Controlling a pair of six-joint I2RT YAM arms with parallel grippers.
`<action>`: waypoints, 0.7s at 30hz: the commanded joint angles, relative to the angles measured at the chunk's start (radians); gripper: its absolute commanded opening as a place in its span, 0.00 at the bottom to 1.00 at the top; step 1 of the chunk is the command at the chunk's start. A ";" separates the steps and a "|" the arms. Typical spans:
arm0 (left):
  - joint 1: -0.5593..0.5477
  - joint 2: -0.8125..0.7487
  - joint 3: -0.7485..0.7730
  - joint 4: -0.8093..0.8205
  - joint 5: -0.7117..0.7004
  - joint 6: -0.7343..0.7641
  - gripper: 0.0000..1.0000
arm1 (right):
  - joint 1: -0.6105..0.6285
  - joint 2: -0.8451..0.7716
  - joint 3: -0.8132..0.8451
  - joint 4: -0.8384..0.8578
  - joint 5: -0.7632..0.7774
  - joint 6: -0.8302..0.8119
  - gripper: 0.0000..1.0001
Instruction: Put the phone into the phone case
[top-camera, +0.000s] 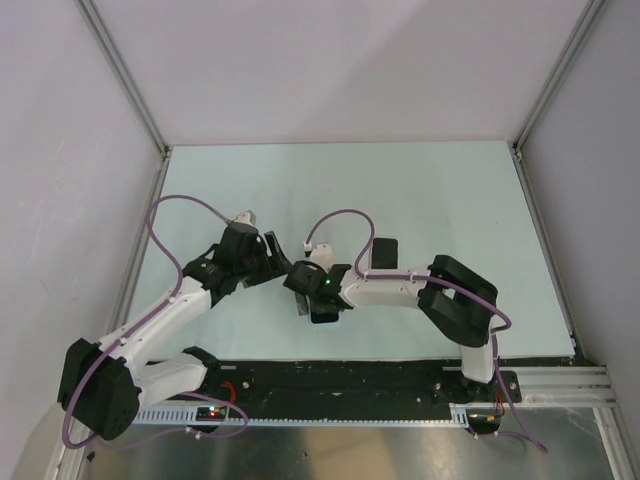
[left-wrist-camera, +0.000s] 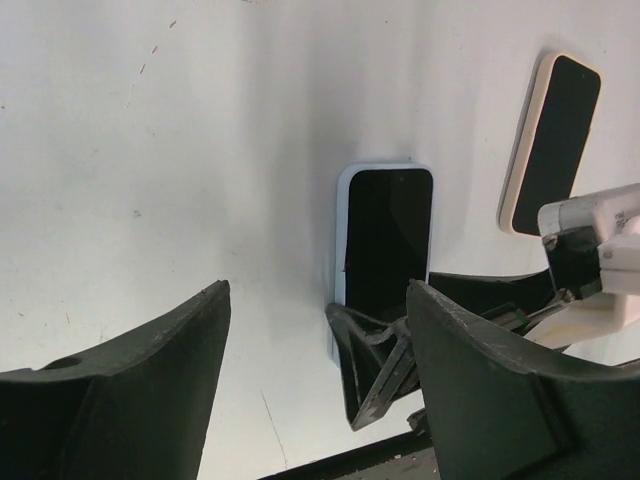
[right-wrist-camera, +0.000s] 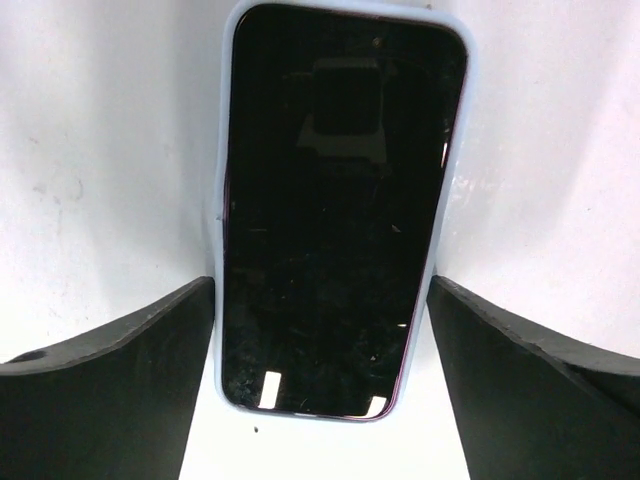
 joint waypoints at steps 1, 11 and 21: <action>0.007 0.001 -0.002 0.006 0.010 0.027 0.75 | -0.043 0.029 0.025 0.010 0.010 0.004 0.85; 0.006 0.005 0.000 0.007 0.035 0.019 0.74 | -0.245 0.026 0.018 0.052 0.023 -0.133 0.66; 0.007 0.015 0.003 0.006 0.033 0.011 0.76 | -0.331 0.009 0.018 0.150 -0.111 -0.279 0.95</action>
